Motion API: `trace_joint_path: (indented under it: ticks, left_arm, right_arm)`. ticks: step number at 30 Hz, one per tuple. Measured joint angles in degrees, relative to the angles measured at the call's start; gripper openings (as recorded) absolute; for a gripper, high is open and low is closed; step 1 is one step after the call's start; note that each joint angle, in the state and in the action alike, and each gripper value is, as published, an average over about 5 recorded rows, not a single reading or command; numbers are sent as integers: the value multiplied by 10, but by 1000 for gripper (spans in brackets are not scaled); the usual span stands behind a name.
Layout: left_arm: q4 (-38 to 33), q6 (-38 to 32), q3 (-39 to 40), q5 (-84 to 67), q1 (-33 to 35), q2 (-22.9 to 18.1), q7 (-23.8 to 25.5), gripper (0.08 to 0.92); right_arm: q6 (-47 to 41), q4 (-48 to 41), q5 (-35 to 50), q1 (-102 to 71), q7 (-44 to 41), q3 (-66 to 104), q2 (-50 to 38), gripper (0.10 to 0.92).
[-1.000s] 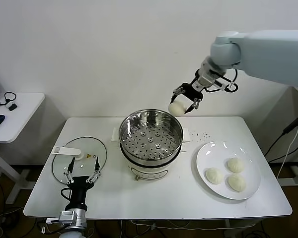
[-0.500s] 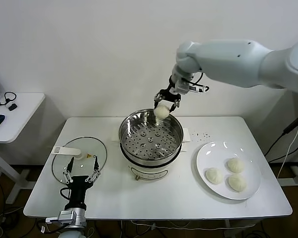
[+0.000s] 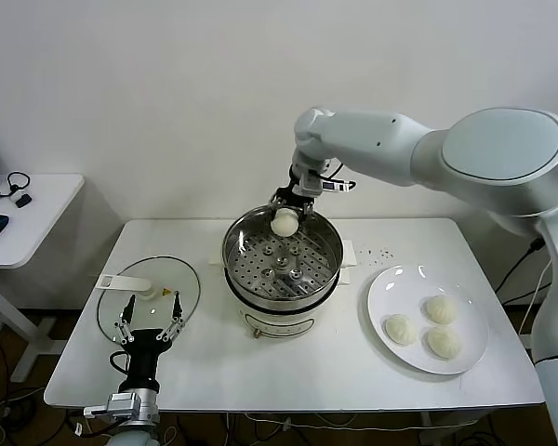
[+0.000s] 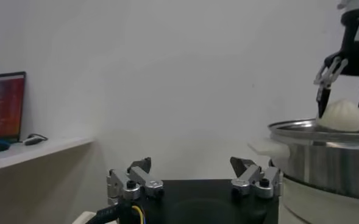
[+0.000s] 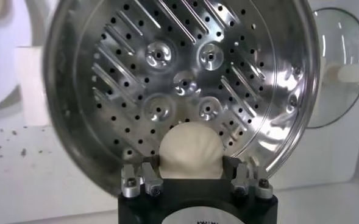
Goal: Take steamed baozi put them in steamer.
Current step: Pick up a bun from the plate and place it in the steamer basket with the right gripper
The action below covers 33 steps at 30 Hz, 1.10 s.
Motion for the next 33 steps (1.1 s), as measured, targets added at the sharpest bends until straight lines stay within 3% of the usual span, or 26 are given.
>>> trace_joint_path:
  ticks: [22,29,33]
  left_arm:
    - [7,-3,3,-1,-2,0,0,823]
    - [7,-3,3,-1,-3,0,0,823]
    - [7,-3,3,1,-3,0,1,823]
  right_arm:
    - [0,-30,-2,-25,4,-10,20,683]
    - [-1,-28,4,-23,6,-13,21,806]
    - [0,-21,14,-15,5,-20,19,822]
